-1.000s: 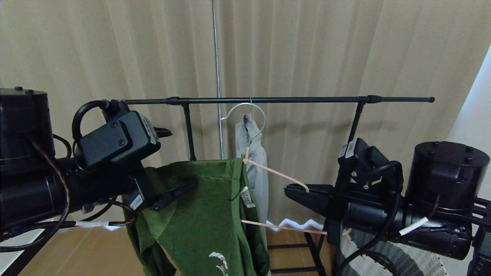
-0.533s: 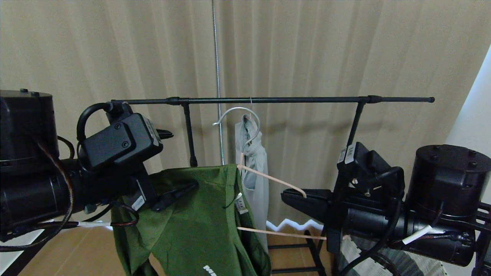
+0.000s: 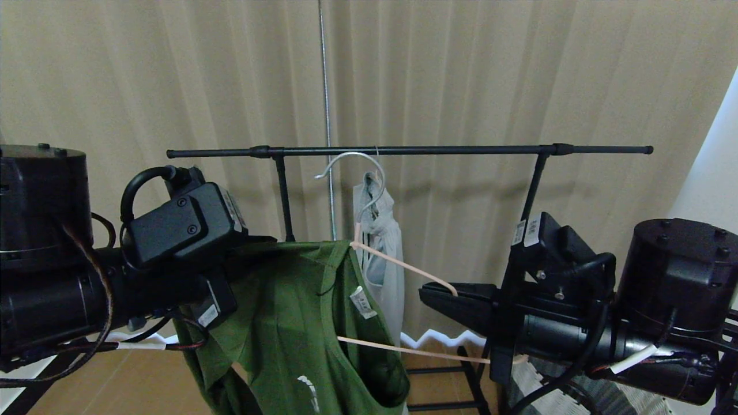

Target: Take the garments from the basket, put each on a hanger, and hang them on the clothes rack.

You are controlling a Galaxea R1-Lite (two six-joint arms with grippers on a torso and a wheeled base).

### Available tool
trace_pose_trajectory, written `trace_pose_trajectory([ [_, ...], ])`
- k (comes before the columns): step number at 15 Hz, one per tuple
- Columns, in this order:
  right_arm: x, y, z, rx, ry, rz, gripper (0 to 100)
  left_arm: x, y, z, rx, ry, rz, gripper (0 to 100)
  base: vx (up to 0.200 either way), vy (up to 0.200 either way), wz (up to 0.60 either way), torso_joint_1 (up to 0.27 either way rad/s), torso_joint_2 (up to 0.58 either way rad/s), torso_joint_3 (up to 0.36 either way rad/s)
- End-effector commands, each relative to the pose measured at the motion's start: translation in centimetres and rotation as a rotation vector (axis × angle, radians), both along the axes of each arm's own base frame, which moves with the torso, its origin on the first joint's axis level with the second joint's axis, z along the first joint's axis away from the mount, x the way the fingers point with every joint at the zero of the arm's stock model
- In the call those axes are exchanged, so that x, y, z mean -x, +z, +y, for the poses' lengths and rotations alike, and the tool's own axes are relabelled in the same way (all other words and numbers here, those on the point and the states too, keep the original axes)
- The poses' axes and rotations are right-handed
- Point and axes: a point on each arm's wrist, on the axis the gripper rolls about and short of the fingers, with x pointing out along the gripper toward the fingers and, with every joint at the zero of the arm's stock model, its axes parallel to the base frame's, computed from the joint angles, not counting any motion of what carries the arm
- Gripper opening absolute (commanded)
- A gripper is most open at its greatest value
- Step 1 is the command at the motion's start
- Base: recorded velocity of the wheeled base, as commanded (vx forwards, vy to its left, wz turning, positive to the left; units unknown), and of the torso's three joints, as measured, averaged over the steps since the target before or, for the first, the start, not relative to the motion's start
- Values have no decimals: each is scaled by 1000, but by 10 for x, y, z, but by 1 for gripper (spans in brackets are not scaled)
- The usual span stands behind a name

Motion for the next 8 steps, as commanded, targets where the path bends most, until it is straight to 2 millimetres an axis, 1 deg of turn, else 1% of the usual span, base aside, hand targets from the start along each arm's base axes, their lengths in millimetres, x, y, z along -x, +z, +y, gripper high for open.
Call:
trace_pose_trajectory([
  [1, 0, 0, 1, 2, 4, 1, 0, 0, 0, 0, 2, 5, 0, 0, 0, 0, 0, 0, 0, 0],
  [3, 0, 0, 1, 1, 2, 0, 0, 1, -4, 1, 4, 8, 6, 0, 0, 0, 0, 0, 0, 0],
  [6, 0, -2, 0, 8, -4, 3, 0, 3, -4, 4, 33, 30, -60, 0, 0, 0, 0, 0, 0, 0],
  [7, 0, -2, 1, 9, -5, 2, 100, 2, -4, 4, 30, 51, -69, 0, 0, 0, 0, 0, 0, 0],
  [8, 0, -1, 1, 8, -7, -2, 100, 2, -4, 5, 24, 71, -71, 0, 0, 0, 0, 0, 0, 0],
])
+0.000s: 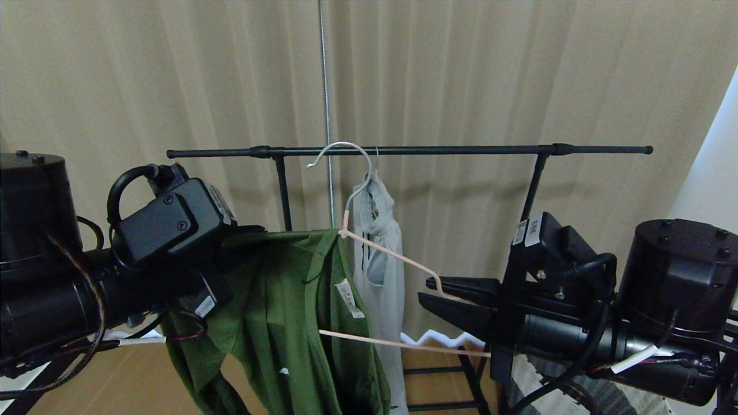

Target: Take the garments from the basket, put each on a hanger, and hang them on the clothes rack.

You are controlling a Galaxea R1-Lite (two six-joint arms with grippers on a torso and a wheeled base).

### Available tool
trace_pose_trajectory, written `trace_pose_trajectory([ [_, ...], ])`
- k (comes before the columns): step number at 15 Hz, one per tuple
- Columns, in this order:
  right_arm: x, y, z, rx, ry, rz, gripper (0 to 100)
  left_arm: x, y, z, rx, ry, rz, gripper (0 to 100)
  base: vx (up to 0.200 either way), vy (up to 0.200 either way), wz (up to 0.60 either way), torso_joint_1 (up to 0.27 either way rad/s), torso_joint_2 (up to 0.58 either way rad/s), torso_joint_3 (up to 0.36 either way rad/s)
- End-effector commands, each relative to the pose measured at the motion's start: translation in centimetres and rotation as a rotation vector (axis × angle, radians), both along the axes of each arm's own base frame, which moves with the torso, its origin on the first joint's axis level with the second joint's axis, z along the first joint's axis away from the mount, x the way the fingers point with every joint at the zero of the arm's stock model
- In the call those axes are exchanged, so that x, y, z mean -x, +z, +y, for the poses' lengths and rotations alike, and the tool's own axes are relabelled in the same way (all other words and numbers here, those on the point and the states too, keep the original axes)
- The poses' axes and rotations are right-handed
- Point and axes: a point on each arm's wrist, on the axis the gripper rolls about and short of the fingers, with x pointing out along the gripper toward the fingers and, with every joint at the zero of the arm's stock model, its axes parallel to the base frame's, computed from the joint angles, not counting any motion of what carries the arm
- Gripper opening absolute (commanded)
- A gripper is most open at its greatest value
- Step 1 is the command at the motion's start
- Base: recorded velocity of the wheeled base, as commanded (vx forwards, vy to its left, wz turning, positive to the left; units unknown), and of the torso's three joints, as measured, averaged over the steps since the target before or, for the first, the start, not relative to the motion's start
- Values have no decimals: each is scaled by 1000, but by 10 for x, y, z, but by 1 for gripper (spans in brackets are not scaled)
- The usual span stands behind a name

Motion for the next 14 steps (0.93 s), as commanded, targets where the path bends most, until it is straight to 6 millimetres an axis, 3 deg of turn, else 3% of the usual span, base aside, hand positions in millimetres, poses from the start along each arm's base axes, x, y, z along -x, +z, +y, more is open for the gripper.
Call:
trace_pose_trajectory([
  [1, -2, 0, -1, 4, -20, -4, 100, 1, 0, 2, -9, 56, -5, 0, 0, 0, 0, 0, 0, 0],
  [6, -12, 1, -18, 9, -169, -110, 100, -3, -1, 9, 1, 456, -7, 0, 0, 0, 0, 0, 0, 0],
  [8, -9, -9, -18, 44, -162, -99, 100, -3, 0, 8, 57, 503, 5, 0, 0, 0, 0, 0, 0, 0],
  [14, -9, -35, 20, 61, -58, -46, 100, -1, 12, -1, 243, 489, 35, 0, 0, 0, 0, 0, 0, 0],
])
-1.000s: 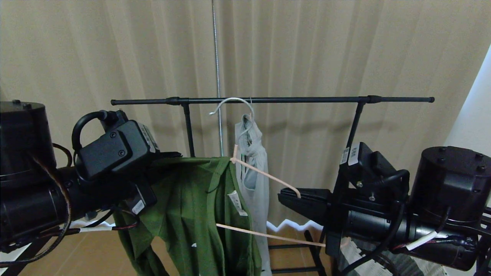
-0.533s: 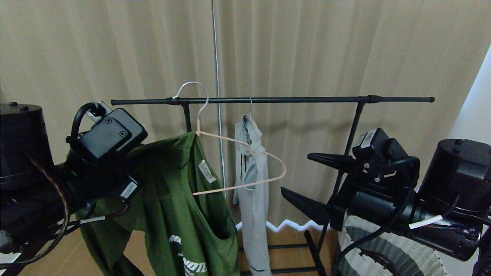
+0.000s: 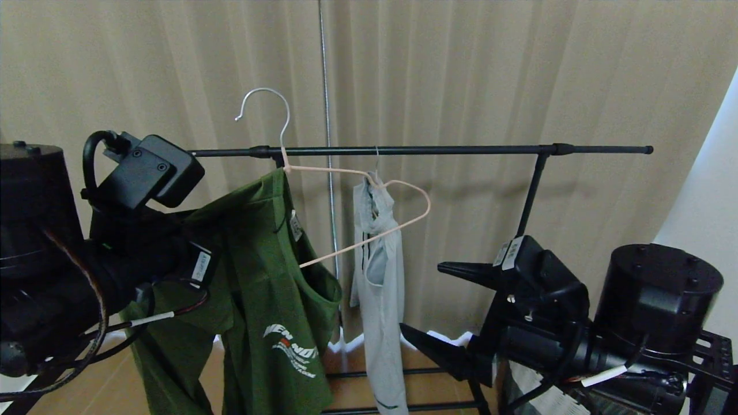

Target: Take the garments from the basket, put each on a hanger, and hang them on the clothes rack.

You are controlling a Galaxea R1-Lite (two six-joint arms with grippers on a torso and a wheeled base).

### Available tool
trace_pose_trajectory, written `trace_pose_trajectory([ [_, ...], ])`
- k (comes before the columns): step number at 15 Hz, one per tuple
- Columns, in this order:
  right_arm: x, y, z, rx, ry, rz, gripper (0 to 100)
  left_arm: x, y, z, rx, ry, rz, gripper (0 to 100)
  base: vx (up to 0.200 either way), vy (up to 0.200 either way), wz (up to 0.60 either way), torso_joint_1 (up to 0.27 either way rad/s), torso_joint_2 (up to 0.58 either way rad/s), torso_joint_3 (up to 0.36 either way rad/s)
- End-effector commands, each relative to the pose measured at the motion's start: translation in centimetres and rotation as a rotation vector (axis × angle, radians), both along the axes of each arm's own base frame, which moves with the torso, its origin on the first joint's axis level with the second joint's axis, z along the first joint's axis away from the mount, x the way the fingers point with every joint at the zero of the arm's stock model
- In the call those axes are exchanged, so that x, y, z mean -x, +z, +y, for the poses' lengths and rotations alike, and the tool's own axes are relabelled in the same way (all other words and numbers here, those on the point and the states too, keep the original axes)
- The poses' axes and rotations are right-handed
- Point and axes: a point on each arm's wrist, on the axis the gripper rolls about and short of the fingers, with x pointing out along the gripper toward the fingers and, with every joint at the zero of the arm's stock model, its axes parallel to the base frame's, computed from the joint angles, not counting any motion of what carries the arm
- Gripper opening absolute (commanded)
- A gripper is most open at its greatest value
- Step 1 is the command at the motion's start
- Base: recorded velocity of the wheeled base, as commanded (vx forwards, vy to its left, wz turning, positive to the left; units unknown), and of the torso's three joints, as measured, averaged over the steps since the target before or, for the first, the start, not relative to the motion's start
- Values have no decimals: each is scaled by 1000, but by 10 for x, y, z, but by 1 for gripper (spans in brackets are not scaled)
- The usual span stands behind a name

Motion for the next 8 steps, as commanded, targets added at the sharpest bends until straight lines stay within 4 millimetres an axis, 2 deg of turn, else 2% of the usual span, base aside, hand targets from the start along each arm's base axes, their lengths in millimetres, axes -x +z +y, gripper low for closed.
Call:
trace_pose_trajectory([
  [1, -8, -15, 22, 5, 21, 24, 100, 0, 6, -4, 24, -14, -19, 0, 0, 0, 0, 0, 0, 0],
  [5, -33, -20, 51, -25, -34, 16, 100, 3, 12, -10, 46, -44, -34, 0, 0, 0, 0, 0, 0, 0],
  [8, -53, -28, 62, -35, -87, 22, 100, 6, 14, -13, 50, -61, -40, 0, 0, 0, 0, 0, 0, 0],
])
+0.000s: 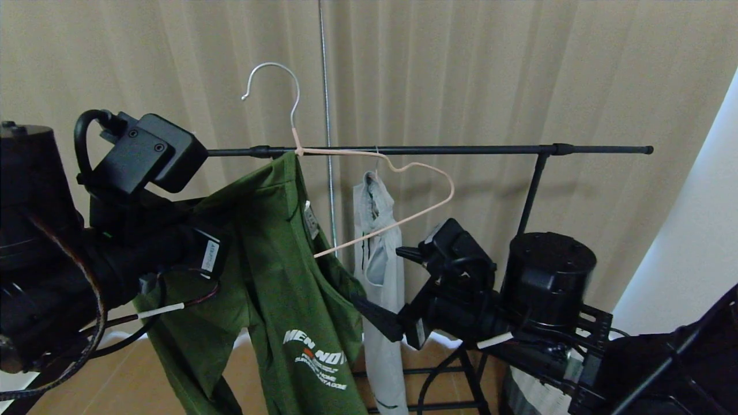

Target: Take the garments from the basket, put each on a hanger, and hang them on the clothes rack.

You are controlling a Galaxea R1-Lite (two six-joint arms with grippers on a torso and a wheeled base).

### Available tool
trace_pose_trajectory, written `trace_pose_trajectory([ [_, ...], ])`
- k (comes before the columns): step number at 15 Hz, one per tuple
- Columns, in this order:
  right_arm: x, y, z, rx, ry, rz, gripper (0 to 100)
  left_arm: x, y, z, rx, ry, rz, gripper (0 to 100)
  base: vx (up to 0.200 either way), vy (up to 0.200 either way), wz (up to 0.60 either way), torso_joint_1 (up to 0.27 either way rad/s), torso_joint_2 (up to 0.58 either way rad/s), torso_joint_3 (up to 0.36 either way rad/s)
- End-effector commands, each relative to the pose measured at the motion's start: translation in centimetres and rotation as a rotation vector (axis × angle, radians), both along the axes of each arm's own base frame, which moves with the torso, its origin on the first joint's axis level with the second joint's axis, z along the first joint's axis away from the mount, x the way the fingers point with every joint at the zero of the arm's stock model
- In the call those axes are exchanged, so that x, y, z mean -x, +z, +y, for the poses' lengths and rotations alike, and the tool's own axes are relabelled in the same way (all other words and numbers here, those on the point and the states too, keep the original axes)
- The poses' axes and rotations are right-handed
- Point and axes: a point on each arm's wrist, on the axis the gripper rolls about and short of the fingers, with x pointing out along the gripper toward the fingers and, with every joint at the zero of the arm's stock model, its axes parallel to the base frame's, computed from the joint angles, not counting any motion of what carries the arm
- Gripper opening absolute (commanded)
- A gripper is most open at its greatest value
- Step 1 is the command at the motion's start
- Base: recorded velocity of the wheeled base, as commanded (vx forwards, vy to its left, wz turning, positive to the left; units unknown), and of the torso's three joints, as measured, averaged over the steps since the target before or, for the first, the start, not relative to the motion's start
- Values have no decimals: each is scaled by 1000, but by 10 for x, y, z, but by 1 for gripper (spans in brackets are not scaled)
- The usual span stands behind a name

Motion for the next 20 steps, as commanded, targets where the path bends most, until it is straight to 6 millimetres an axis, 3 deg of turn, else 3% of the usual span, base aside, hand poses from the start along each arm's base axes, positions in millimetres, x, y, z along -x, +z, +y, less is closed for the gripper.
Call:
trace_pose_trajectory([
  [1, -15, -19, 11, 24, -26, 26, 100, 1, 1, -1, 3, -7, -4, 0, 0, 0, 0, 0, 0, 0],
  [7, -24, -46, 10, 77, -75, 67, 100, 2, 5, -3, 24, -16, -36, 0, 0, 0, 0, 0, 0, 0],
  [10, -31, -51, -6, 95, -148, 80, 100, 4, 6, 0, 27, -5, -42, 0, 0, 0, 0, 0, 0, 0],
  [15, -32, -28, -57, 74, -281, 63, 100, 15, -4, 13, 7, 17, -22, 0, 0, 0, 0, 0, 0, 0],
  [20, -58, -6, -93, 23, -416, 3, 100, 26, -29, 20, -41, 15, 44, 0, 0, 0, 0, 0, 0, 0],
])
